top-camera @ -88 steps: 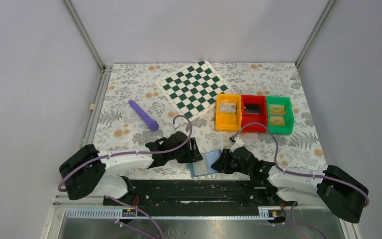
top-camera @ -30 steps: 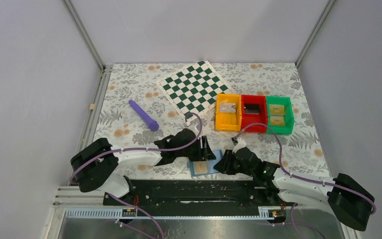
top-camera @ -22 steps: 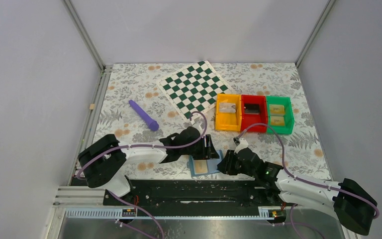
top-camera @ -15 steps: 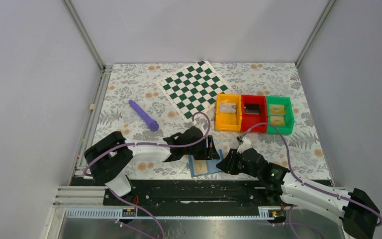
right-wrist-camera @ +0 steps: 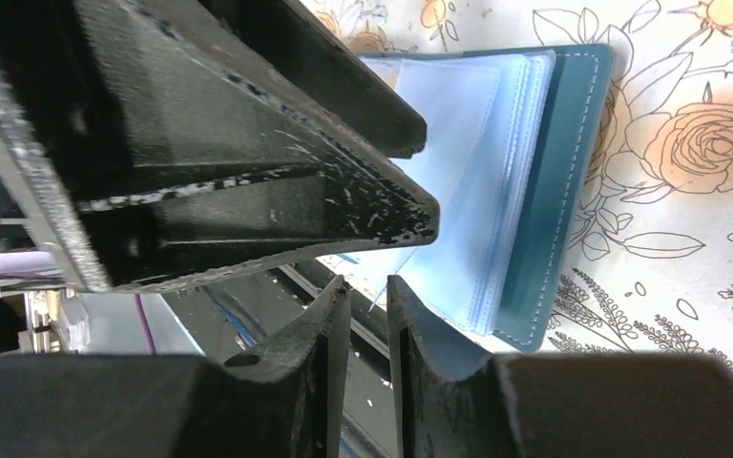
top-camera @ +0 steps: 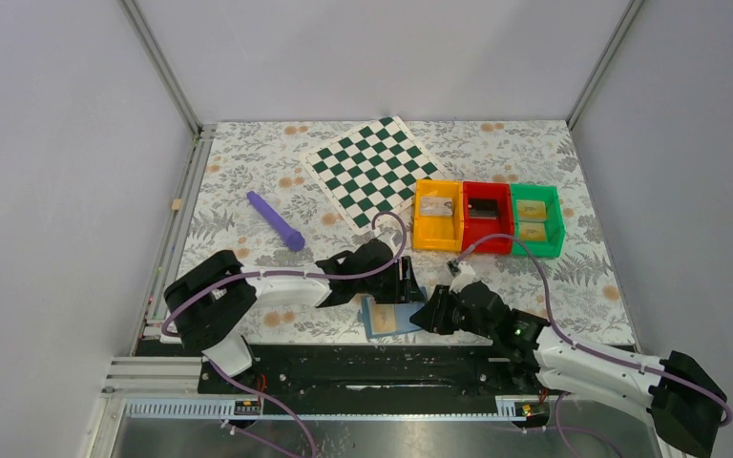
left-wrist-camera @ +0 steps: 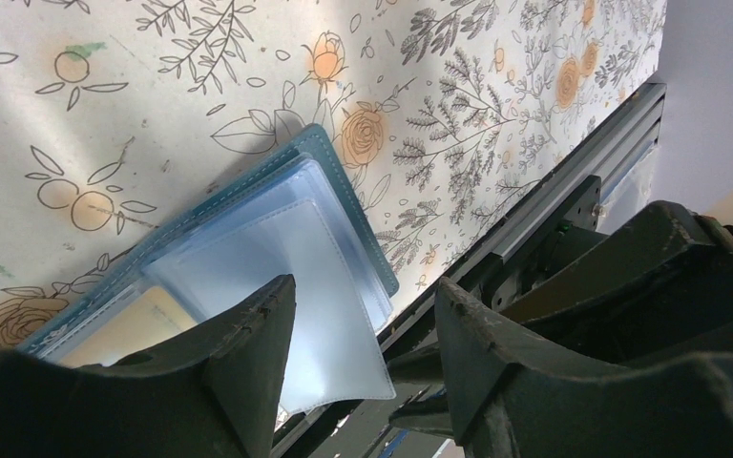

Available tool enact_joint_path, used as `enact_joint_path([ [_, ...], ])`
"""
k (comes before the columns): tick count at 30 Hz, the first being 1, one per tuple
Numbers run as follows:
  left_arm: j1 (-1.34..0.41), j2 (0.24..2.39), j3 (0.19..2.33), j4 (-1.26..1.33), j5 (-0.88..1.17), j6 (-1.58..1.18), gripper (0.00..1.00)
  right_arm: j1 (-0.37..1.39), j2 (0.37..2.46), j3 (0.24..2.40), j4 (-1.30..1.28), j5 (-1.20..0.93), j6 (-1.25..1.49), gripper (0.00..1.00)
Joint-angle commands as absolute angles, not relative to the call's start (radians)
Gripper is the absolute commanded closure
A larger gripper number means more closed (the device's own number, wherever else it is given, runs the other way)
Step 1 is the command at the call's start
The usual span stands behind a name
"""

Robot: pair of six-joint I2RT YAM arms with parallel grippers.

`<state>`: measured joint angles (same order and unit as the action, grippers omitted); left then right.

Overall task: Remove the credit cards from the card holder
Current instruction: Remove the credit card from the card holder.

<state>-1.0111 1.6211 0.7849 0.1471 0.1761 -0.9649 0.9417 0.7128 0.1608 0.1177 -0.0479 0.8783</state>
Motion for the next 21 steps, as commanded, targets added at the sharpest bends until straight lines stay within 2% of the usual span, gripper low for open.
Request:
enact_joint_path([
  [1, -1.000, 1.598, 0.797, 0.149, 0.162, -0.951, 0.45, 0.954, 0.753, 0.195, 0.214, -0.079, 0.877, 0.73],
  [3, -0.999, 1.611, 0.800, 0.148, 0.170, -0.948, 0.45, 0.964, 0.725, 0.214, 0.191, -0.068, 0.873, 0.72],
  [7, -0.999, 1.642, 0.799, 0.175, 0.187, -0.959, 0.45, 0.969, 0.632, 0.265, 0.089, -0.044, 0.858, 0.62],
  [12, -0.999, 1.640, 0.798, 0.189, 0.195, -0.966, 0.45, 0.969, 0.602, 0.268, 0.065, -0.045, 0.860, 0.64],
  [17, -0.975, 1.555, 0.813, 0.137, 0.178, -0.967, 0.45, 0.972, 0.685, 0.216, 0.169, -0.067, 0.884, 0.67],
  [21, -0.964, 1.458, 0.816, 0.024, 0.088, -0.960, 0.45, 0.973, 0.768, 0.217, 0.191, -0.052, 0.873, 0.67],
])
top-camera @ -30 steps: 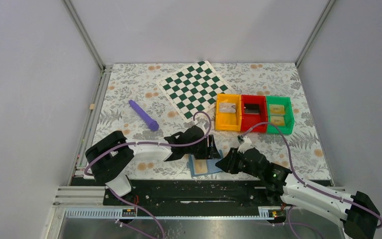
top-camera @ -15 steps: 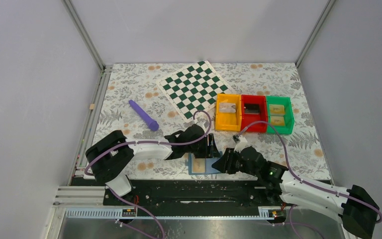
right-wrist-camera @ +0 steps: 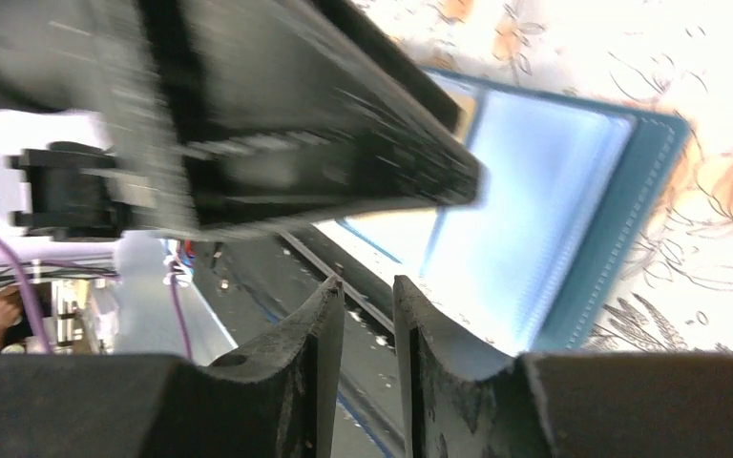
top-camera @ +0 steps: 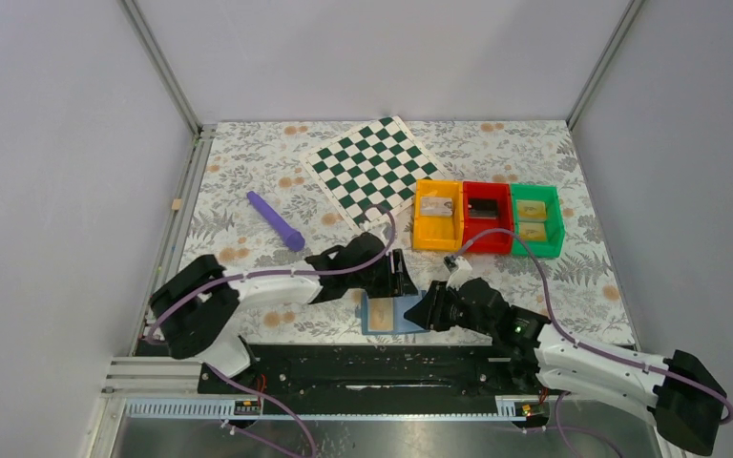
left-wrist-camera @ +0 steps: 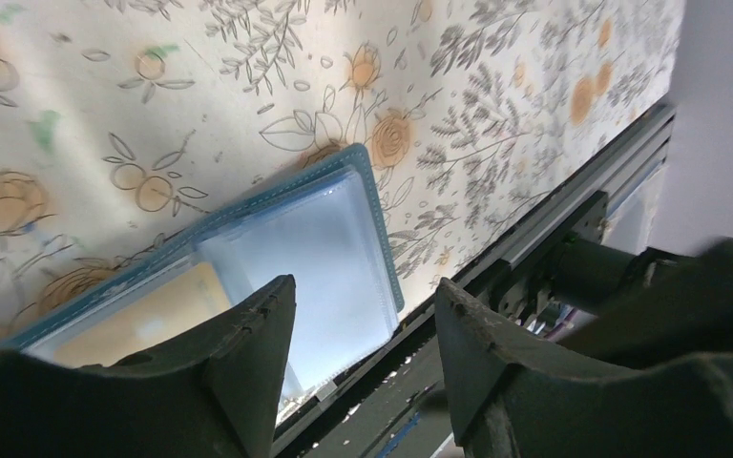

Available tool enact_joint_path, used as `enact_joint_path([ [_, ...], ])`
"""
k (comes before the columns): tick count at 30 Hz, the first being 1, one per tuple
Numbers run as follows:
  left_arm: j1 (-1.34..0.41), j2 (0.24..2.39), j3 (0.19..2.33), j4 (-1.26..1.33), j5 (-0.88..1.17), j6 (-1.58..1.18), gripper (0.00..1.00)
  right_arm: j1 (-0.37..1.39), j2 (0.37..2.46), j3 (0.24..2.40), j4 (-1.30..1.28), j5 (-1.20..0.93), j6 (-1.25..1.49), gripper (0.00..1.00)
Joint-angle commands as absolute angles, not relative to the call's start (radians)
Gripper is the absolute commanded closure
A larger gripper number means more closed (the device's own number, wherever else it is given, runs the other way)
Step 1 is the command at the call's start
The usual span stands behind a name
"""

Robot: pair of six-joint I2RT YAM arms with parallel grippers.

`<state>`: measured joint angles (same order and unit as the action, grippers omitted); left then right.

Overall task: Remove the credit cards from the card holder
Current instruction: Remove the credit card from the card holder.

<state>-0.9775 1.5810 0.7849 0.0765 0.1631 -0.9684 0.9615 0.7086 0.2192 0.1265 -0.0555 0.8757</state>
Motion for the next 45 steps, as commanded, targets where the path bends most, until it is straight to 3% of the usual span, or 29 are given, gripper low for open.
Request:
enact_joint_path([
  [1, -0.963, 1.438, 0.808, 0.005, 0.076, -0.963, 0.45, 0.973, 0.791, 0.215, 0.204, -0.053, 0.872, 0.67],
  [12, -0.962, 1.296, 0.577, -0.014, 0.012, -1.003, 0.36, 0.973, 1.032, 0.241, 0.333, -0.061, 0.879, 0.67],
  [24, -0.962, 1.316, 0.526, 0.060, 0.022, -0.996, 0.28, 0.973, 0.999, 0.144, 0.273, 0.030, 0.933, 0.68],
  [33, -0.963, 1.319, 0.541, 0.083, 0.068, -0.996, 0.41, 0.973, 0.993, 0.149, 0.275, 0.028, 0.927, 0.68],
  [38, -0.964, 1.315, 0.541, 0.083, 0.069, -0.997, 0.61, 0.973, 0.992, 0.149, 0.279, 0.024, 0.924, 0.68],
  [41, -0.963, 1.300, 0.546, 0.068, 0.061, -0.998, 0.61, 0.973, 0.985, 0.147, 0.275, 0.026, 0.922, 0.68],
  [45, -0.963, 1.266, 0.550, 0.041, 0.045, -0.997, 0.52, 0.973, 0.974, 0.147, 0.270, 0.025, 0.920, 0.68],
])
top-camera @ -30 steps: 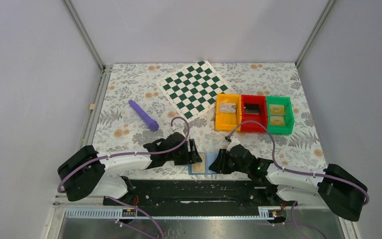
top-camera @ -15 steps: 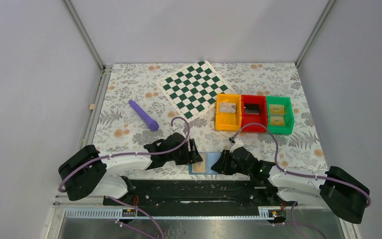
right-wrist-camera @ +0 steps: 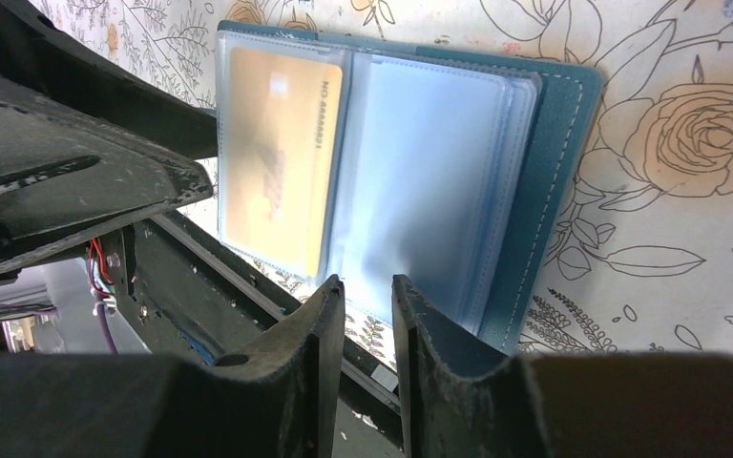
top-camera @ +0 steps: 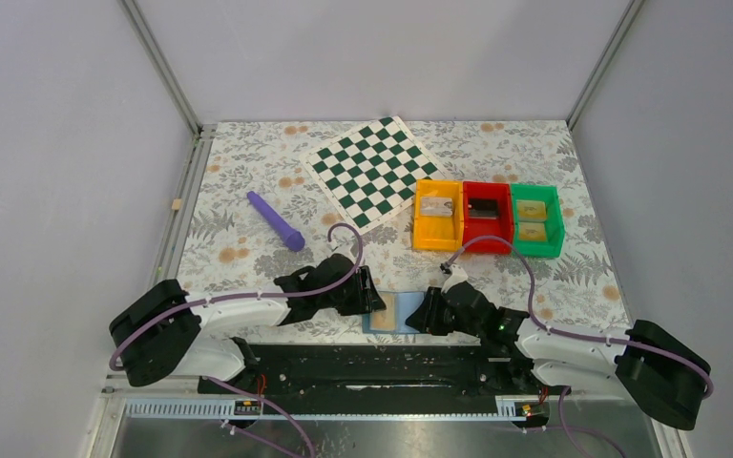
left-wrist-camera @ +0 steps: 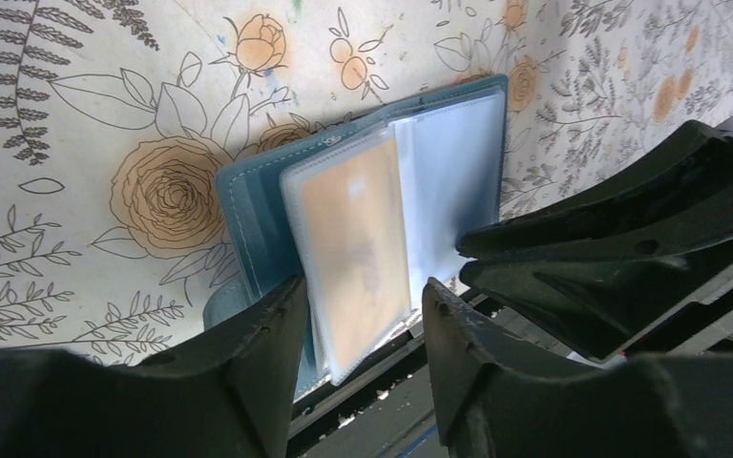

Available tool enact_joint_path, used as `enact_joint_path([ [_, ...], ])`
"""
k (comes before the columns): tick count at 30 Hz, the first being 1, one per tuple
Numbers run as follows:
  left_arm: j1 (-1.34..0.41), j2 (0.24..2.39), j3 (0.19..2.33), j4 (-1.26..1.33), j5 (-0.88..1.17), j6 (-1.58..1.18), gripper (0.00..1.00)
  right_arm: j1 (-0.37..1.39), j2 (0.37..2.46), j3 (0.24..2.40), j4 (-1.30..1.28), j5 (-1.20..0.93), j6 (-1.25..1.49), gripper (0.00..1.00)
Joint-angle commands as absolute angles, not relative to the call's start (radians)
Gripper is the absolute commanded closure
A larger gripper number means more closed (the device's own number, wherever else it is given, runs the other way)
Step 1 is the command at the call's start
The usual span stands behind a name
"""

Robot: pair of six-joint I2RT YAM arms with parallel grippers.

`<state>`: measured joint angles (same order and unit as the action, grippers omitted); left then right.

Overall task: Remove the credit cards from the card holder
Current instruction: Remove the credit card from the card holder.

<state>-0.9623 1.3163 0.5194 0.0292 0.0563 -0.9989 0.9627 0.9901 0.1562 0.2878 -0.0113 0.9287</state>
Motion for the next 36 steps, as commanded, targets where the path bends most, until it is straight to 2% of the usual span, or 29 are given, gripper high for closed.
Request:
enact_joint_path([
  [1, -0.963, 1.258, 0.550, 0.042, 0.045, -0.997, 0.52, 0.973, 0.971, 0.147, 0.268, 0.026, 0.919, 0.68],
  [19, -0.970, 1.288, 0.550, 0.151, 0.142, -0.998, 0.52, 0.973, 0.960, 0.148, 0.276, 0.015, 0.919, 0.67],
  [36, -0.977, 1.378, 0.611, 0.238, 0.219, -0.987, 0.51, 0.972, 0.838, 0.160, 0.229, 0.025, 0.905, 0.60],
])
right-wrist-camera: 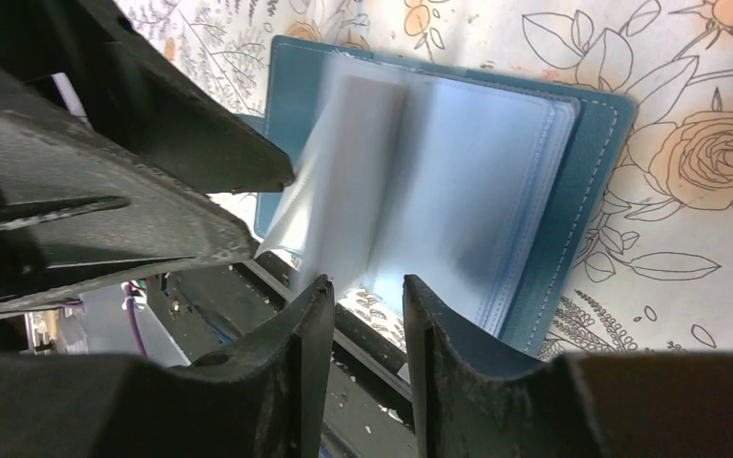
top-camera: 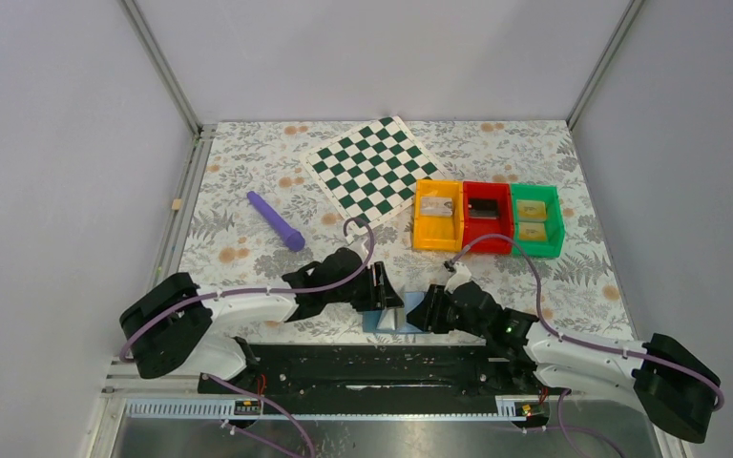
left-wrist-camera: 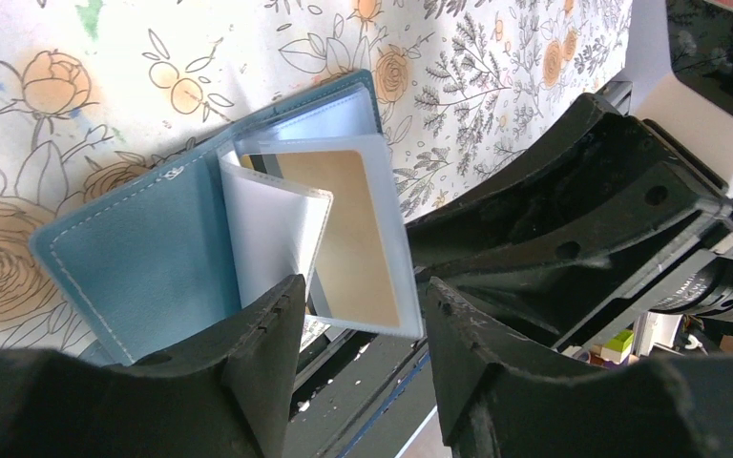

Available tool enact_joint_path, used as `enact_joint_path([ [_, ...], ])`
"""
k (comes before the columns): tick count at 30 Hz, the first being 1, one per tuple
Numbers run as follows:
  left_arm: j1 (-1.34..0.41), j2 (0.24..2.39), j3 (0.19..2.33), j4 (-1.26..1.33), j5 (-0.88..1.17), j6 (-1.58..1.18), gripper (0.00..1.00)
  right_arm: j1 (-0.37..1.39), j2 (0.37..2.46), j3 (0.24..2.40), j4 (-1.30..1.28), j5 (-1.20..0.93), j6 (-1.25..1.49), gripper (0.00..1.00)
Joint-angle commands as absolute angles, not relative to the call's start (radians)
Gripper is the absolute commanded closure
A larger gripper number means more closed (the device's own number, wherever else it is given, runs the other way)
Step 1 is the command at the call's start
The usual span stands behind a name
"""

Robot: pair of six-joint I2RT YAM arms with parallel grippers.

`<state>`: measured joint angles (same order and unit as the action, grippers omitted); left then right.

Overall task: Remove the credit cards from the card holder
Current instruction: Remove the credit card from the card holder.

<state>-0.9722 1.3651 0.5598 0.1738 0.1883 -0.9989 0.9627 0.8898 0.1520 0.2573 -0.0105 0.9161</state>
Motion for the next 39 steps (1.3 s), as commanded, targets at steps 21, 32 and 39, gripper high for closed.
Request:
enact_joint_path([
  [21, -0.979, 1.233, 0.644, -0.042, 0.016, -0.990, 0.51, 0.973, 0.564, 0.243, -0.120, 0.147, 0.884, 0.56],
  [32, -1.039, 1.216, 0.725, -0.032, 0.073, -1.028, 0.52, 0.973, 0.708, 0.271, 0.049, 0.004, 0.864, 0.61],
  [39, -1.039, 1.348, 0.677, 0.047, 0.070, -1.052, 0.57, 0.973, 0.887, 0.204, 0.233, 0.017, 0.891, 0.69],
])
